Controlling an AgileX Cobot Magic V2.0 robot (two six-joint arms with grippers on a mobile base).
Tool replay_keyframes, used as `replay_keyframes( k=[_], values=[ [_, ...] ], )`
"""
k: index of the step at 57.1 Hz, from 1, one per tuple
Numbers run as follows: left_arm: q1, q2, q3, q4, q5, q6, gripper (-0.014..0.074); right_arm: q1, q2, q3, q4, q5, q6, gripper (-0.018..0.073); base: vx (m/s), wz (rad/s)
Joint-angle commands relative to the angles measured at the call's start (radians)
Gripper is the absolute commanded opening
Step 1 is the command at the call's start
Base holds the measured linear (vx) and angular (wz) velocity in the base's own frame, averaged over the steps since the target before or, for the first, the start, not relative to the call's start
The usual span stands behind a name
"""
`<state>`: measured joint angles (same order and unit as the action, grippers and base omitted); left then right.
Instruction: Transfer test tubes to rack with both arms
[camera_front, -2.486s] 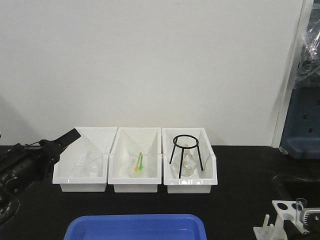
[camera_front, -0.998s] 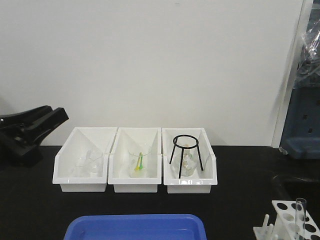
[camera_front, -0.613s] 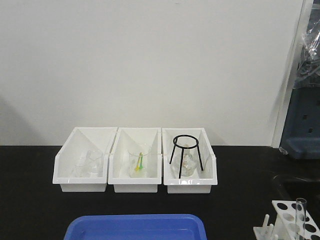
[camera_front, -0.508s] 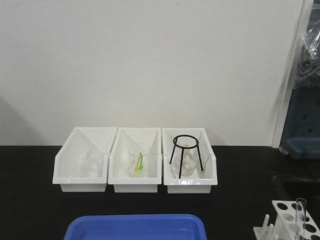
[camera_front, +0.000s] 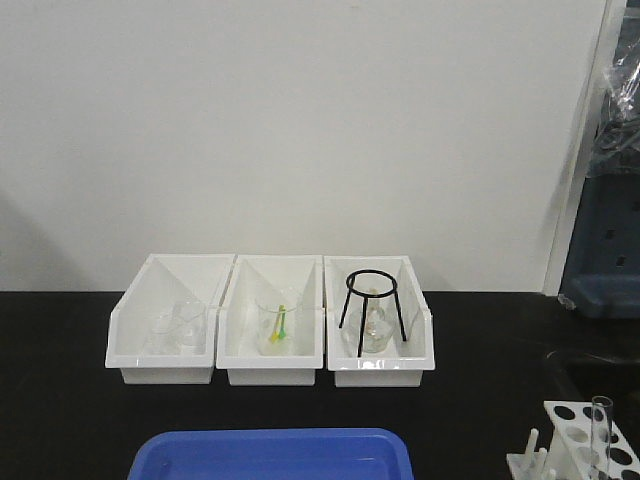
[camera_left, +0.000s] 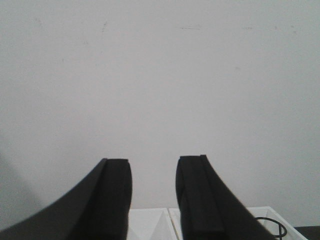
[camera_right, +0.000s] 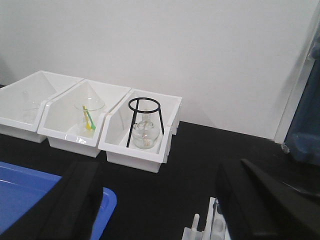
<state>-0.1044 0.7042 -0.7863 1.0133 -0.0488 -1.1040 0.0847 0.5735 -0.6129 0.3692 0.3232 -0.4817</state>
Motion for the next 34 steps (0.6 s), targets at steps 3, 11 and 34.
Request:
replay_keyframes(
  k=[3,11,34],
  values=[
    [-0.004,-0.026,0.019,-0.059,-0.060,0.045,0.0325,-0.005,0.002,-0.029,0.011,-0.070,0.000,0.0529,0.00,0.00],
    [-0.004,-0.070,0.149,-0.341,-0.134,0.371,0.0181,-0.005,0.002,-0.029,0.011,-0.065,0.000,0.0529,0.00,0.00],
    [0.020,-0.454,0.503,-0.942,-0.037,1.184,-0.0006,-0.005,0.002,-0.029,0.011,-0.062,0.000,0.0529,0.00,0.00]
  ],
)
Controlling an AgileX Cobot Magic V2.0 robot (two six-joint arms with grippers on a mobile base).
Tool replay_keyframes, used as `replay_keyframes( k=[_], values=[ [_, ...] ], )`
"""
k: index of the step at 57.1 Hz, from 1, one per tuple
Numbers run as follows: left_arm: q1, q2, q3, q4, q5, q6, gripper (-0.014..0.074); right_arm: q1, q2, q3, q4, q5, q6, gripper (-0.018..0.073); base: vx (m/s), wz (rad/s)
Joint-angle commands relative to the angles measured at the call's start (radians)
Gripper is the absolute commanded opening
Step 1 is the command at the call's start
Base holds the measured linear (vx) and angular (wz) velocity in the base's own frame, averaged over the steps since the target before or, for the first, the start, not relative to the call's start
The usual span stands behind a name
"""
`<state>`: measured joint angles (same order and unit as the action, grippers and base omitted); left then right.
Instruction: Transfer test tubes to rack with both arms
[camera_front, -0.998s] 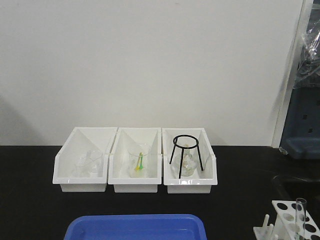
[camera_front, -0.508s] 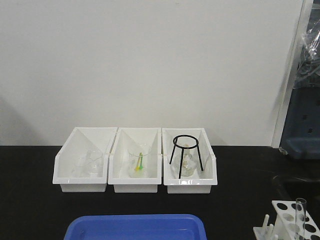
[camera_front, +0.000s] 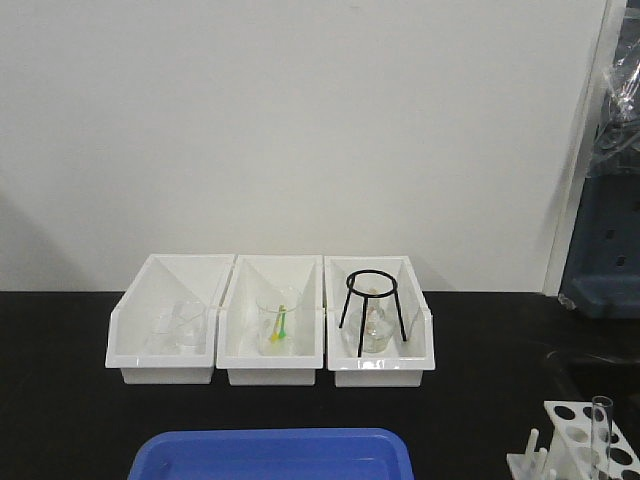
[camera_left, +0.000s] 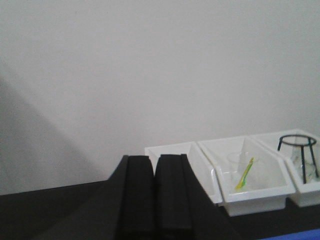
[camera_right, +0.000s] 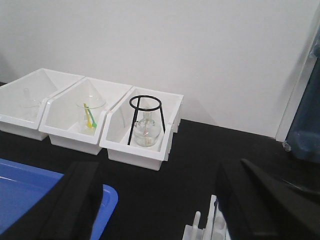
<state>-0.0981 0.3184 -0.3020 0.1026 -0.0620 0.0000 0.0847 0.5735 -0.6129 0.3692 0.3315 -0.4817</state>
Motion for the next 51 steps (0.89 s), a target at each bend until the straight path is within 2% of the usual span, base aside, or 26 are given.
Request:
replay_keyframes(
  k=[1,6,13,20,28,32,51],
  values=[
    [0.016,-0.083,0.035,-0.033,-0.013,0.080,-0.0006,-0.005,0.002,-0.029,0.011,-0.070,0.000,0.0529,0.00,0.00],
    [0.036,-0.183,0.109,-0.059,0.037,0.075,-0.0006,-0.005,0.002,-0.029,0.011,-0.070,0.000,0.0529,0.00,0.00],
    [0.051,-0.285,0.217,-0.133,0.032,0.076,-0.0006,-0.005,0.002,-0.029,0.011,-0.070,0.000,0.0529,0.00,0.00],
    [0.057,-0.350,0.306,-0.141,0.011,0.076,-0.0006,-0.005,0.002,-0.029,0.011,-0.070,0.000,0.0529,0.00,0.00],
    [0.059,-0.332,0.304,-0.149,0.081,0.076,-0.0006,-0.005,0.002,-0.029,0.011,-0.071,0.000,0.0529,0.00,0.00],
    [0.059,-0.334,0.304,-0.171,0.084,0.076,-0.0006,-0.005,0.002,-0.029,0.011,-0.071,0.000,0.0529,0.00,0.00],
    [0.059,-0.334,0.304,-0.167,0.084,0.076,-0.0006,-0.005,0.002,-0.029,0.011,-0.071,0.000,0.0529,0.00,0.00]
  ],
)
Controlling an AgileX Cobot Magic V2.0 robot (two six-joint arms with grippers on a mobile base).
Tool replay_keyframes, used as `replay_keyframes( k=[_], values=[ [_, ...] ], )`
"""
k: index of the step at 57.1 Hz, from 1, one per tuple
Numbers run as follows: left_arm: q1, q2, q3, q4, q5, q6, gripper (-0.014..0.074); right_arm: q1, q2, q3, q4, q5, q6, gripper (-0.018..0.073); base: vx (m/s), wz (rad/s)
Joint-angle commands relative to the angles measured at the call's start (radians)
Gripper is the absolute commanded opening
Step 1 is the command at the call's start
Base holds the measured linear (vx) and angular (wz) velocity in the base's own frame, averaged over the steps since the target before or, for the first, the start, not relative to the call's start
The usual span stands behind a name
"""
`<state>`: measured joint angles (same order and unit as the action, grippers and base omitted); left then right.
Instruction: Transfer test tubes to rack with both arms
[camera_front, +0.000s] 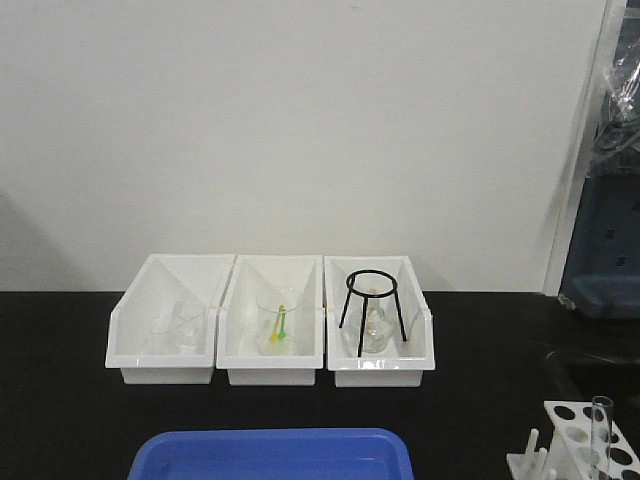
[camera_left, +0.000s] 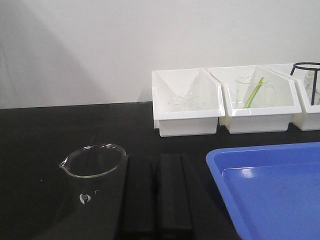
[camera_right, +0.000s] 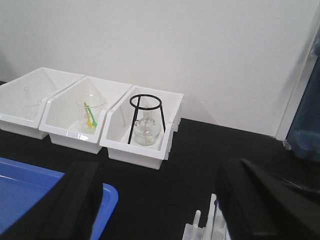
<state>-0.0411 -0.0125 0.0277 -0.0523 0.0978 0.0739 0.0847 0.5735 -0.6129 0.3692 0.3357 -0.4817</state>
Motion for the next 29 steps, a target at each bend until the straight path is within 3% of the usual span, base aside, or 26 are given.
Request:
replay_keyframes(
  k=[1,29],
  values=[
    [0.002,-0.003,-0.025,-0.012,-0.076,0.002,-0.0006,-0.005,0.002,-0.029,0.011,-0.075,0.000,0.0529,0.00,0.00],
    [0.002,-0.003,-0.025,-0.011,-0.076,0.002,-0.0006,-0.005,0.002,-0.029,-0.004,-0.075,-0.001,0.0529,0.00,0.00]
  ],
)
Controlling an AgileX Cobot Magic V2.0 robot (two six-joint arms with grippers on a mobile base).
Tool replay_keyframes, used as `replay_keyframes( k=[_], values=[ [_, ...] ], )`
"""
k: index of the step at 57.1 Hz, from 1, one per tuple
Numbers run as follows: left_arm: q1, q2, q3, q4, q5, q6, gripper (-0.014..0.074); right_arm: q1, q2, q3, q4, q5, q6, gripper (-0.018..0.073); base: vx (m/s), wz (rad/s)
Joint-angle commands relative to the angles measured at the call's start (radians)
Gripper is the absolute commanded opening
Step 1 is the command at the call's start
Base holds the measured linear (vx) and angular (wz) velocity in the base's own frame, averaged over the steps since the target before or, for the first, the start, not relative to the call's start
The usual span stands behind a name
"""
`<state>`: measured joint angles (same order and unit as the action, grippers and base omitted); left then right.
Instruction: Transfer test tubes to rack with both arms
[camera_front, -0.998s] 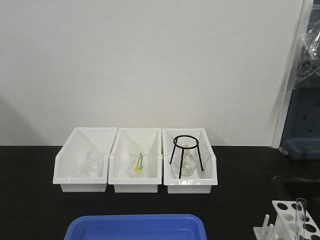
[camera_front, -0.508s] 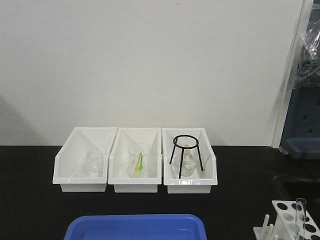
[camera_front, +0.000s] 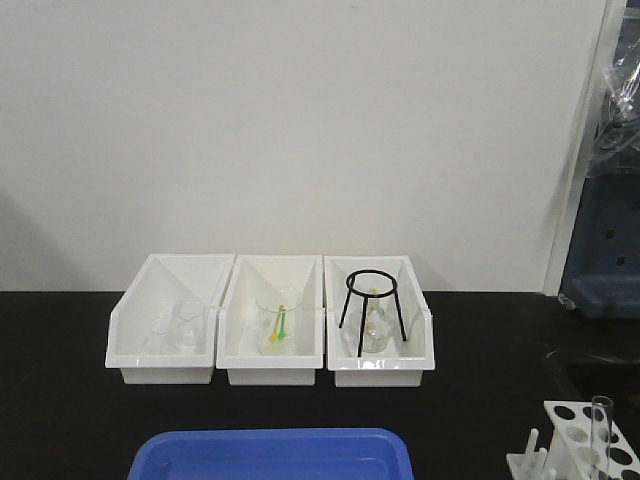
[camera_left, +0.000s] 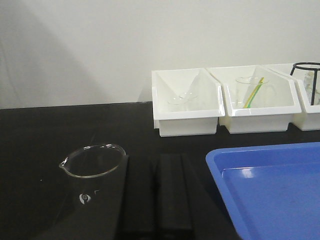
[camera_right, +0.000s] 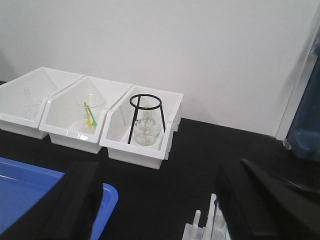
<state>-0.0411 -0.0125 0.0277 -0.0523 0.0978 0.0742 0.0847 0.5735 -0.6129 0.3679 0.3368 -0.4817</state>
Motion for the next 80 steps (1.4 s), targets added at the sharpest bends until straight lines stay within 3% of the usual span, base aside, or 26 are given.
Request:
replay_keyframes(
  k=[1,9,18,25,31,44,47,51,56,80],
  values=[
    [0.002,-0.003,-0.025,-0.011,-0.076,0.002,-0.0006,-0.005,0.002,-0.029,-0.006,-0.076,-0.001,0.0529,0.00,0.00],
    [0.002,-0.003,-0.025,-0.011,-0.076,0.002,-0.0006,-0.005,-0.029,-0.015,-0.083,-0.104,0.005,0.0525,0.00,0.00],
    [0.002,-0.003,-0.025,-0.011,-0.076,0.002,-0.0006,-0.006,-0.131,0.110,-0.175,-0.319,0.110,0.0465,0.00,0.00],
    [0.002,-0.003,-0.025,-0.011,-0.076,0.002,-0.0006,-0.006,-0.234,0.288,-0.271,-0.540,0.206,0.0351,0.00,0.00],
    [0.002,-0.003,-0.025,-0.011,-0.076,0.002,-0.0006,-0.015,-0.303,0.417,-0.341,-0.629,0.291,0.0233,0.00,0.00],
    [0.002,-0.003,-0.025,-0.011,-0.076,0.002,-0.0006,-0.146,-0.457,0.617,-0.457,-0.632,0.482,-0.0015,0.00,0.00],
    [0.002,-0.003,-0.025,-0.011,-0.076,0.002,-0.0006,-0.156,-0.506,0.662,-0.465,-0.633,0.482,-0.0015,0.00,0.00],
    [0.002,-0.003,-0.025,-0.011,-0.076,0.002,-0.0006,-0.153,-0.582,0.655,-0.471,-0.491,0.482,-0.0015,0.00,0.00],
    [0.002,-0.003,-0.025,-0.011,-0.075,0.002,-0.0006,-0.148,-0.590,0.657,-0.471,-0.435,0.482,-0.0013,0.00,0.00],
    [0.002,0.001,-0.026,-0.011,-0.075,0.002,-0.0006,-0.065,-0.595,0.657,-0.470,-0.364,0.482,-0.0012,0.00,0.00]
  ],
)
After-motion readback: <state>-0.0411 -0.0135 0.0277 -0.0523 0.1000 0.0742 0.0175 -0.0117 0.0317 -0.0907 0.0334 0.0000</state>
